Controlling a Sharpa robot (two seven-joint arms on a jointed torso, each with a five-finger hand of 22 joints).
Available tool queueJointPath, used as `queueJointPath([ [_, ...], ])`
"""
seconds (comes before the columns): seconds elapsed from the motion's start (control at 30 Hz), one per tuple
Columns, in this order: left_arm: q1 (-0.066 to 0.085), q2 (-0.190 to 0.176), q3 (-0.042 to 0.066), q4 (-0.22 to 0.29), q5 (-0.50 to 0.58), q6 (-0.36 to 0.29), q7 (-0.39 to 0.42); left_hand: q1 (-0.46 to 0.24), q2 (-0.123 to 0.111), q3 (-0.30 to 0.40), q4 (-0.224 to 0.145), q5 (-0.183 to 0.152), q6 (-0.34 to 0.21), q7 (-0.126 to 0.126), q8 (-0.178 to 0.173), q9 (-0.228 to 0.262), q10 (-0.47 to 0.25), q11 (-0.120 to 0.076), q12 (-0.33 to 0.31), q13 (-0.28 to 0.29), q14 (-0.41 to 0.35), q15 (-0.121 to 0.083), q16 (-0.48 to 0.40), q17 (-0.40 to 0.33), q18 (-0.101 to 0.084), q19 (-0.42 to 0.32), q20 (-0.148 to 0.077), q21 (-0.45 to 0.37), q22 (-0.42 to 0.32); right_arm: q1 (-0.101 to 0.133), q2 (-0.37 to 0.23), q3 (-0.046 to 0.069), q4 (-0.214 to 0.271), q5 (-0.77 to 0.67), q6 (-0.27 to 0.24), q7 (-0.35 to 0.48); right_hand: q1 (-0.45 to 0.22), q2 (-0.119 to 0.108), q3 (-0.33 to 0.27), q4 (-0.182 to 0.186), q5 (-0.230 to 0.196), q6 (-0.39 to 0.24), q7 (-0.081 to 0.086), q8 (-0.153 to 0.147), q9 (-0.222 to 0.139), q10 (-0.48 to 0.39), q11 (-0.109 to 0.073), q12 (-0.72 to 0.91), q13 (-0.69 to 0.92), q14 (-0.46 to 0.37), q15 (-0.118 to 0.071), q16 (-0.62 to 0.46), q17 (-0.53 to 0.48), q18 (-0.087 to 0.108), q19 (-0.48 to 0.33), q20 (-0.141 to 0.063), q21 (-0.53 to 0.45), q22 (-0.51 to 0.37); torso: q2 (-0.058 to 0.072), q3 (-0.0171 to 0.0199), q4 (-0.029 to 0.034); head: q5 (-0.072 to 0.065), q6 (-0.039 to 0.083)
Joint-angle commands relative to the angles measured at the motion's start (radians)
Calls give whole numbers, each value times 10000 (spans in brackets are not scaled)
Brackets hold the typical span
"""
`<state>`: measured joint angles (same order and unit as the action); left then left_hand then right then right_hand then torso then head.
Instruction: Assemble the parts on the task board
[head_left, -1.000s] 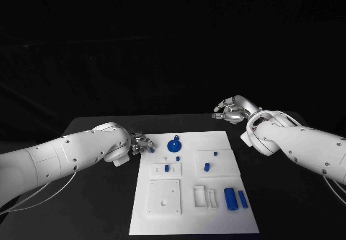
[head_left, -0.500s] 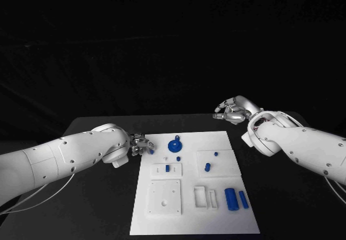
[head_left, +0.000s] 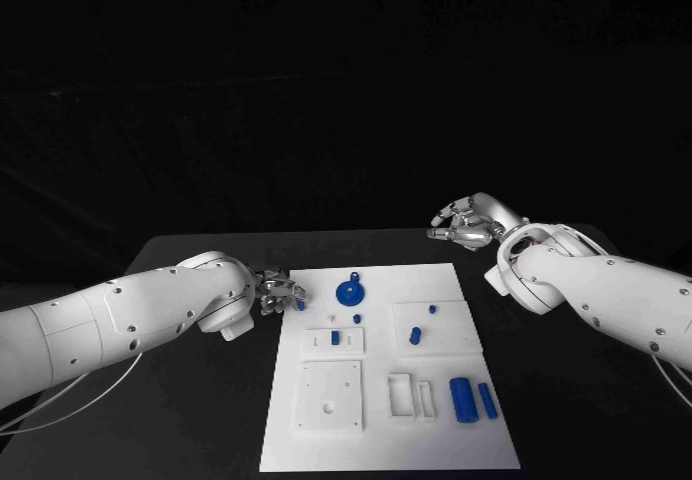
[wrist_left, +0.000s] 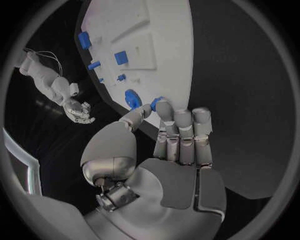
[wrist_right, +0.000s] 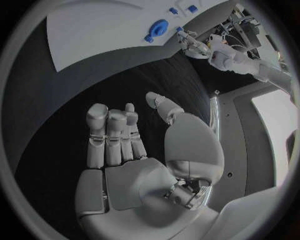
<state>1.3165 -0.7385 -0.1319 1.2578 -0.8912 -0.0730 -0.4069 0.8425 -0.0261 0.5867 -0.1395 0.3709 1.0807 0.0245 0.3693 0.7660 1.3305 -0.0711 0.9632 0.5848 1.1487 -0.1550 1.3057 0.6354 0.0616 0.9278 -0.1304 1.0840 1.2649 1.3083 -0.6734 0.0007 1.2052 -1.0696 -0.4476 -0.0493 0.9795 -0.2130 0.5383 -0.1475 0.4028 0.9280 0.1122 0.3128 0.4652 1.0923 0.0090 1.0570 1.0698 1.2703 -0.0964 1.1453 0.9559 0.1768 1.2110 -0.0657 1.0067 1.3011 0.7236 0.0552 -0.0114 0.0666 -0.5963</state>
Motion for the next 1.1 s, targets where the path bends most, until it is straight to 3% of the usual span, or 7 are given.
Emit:
queueJointPath([
  [0.03, 8, -113, 11, 245, 498, -296, 293, 547, 431, 1241, -1318, 67, 95, -5, 101, 398, 228, -162, -40, -11, 263, -256, 34, -12, -89, 74, -1278, -7, 9, -5, -14, 3, 17, 10, 121, 116, -28, 55, -64, -4, 56, -7, 82, -52, 16, -82, -18, 35, -17, 33, -57, -39, 16, 850, -26, -52, -46, 13, -6, -1, 11, 9, 12],
  [0.5, 11, -720, 9, 1406, 1561, -138, 659, 538, 430, 1234, -1305, 74, 103, -10, 103, 418, 256, -167, -60, -20, 287, -262, 28, -25, -89, 96, -1280, -13, 5, -7, -47, 3, 16, 21, 142, 120, -26, 59, -65, -9, 58, -7, 82, -54, 19, -82, -18, 39, -20, 35, -57, -40, 18, 850, -25, -52, -48, 16, 4, -14, 6, 50, 36],
  [0.77, 2, -945, -23, 1850, 1259, -277, 955, 539, 427, 1234, -1303, 73, 93, -8, 94, 422, 266, -165, -71, -25, 296, -267, 22, -33, -86, 106, -1284, -18, 2, -20, -86, 2, 8, 23, 146, 123, -25, 61, -65, -14, 58, -7, 82, -55, 20, -83, -18, 41, -23, 35, -58, -41, 19, 850, -25, -53, -50, 18, -5, -18, 19, 54, 2],
  [0.87, -16, -1016, -79, 2001, 1127, -264, 1009, 542, 420, 1235, -1304, 72, 90, -8, 90, 424, 274, -166, -76, -27, 302, -269, 20, -36, -84, 112, -1286, -20, 1, -27, -88, 2, 6, 40, 154, 126, -24, 61, -66, -15, 58, -7, 82, -55, 21, -83, -19, 41, -24, 35, -58, -42, 20, 850, -25, -53, -50, 18, -3, -15, 16, 59, -1],
  [0.93, -17, -1095, -205, 2163, 1015, -258, 1011, 544, 412, 1236, -1304, 72, 90, -8, 89, 425, 278, -166, -79, -28, 306, -270, 19, -38, -83, 116, -1287, -22, 0, -33, -95, 2, 5, 41, 162, 126, -24, 61, -66, -16, 58, -7, 82, -55, 21, -83, -19, 42, -24, 35, -58, -42, 20, 850, -24, -53, -50, 19, -9, -19, 20, 56, -18],
  [1.1, -31, -1194, -283, 2460, 465, -283, 1036, 550, 398, 1238, -1300, 70, 88, -8, 82, 427, 288, -165, -88, -32, 313, -273, 15, -43, -81, 124, -1290, -25, -2, -45, -109, 2, 5, 44, 169, 129, -25, 62, -68, -18, 58, -7, 82, -56, 22, -83, -18, 43, -26, 36, -58, -42, 21, 850, -24, -53, -51, 20, -4, -22, 16, 65, -47],
])
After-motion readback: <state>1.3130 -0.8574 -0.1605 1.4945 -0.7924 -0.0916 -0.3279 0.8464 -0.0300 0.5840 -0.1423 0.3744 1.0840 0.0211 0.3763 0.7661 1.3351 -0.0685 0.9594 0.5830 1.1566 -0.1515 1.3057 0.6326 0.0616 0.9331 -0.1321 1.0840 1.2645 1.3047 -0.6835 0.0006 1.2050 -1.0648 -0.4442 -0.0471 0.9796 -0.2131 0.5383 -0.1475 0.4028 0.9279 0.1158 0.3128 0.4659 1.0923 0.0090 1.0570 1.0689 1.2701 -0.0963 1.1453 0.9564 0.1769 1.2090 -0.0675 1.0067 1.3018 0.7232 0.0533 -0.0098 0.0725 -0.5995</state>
